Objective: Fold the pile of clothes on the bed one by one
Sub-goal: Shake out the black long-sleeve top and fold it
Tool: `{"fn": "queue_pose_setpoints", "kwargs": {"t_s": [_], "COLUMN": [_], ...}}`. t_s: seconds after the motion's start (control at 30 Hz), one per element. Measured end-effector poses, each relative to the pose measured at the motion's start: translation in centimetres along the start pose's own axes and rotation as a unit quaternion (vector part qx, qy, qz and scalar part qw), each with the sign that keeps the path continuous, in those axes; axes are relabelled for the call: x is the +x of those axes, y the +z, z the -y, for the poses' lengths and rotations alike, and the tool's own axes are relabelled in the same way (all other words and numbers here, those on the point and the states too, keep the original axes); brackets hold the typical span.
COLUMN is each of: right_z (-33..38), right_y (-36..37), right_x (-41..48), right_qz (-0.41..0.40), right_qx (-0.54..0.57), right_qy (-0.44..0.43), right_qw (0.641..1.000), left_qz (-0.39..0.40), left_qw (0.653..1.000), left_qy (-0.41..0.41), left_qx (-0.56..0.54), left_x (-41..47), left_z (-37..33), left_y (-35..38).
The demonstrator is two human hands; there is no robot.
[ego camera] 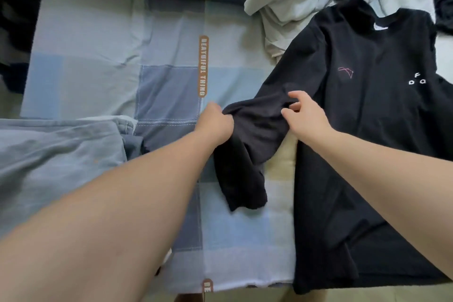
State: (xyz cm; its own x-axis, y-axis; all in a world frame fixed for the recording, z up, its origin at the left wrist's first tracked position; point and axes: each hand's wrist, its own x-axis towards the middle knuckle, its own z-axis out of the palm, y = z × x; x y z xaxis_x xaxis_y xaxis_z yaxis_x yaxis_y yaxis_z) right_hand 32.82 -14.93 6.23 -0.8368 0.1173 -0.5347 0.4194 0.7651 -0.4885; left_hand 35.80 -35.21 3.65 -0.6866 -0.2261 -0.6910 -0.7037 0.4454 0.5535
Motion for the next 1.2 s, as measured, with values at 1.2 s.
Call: {"fn": "queue_pose_setpoints", "kwargs": {"t_s": [1.2], "right_z": [27.2], "right_y": [19.0], "right_x": [2.4], "right_qz": [0.175], "right_qx": [-0.295], "right_qy": [-0.193], "right_qw": [0.919], "left_qz": [-0.057], "left_qw": [0.986], "left_qy": [-0.043], "left_qx": [0.149], "left_x": [10.3], "left_z": [12.2], "left_y": [-34.2]}}
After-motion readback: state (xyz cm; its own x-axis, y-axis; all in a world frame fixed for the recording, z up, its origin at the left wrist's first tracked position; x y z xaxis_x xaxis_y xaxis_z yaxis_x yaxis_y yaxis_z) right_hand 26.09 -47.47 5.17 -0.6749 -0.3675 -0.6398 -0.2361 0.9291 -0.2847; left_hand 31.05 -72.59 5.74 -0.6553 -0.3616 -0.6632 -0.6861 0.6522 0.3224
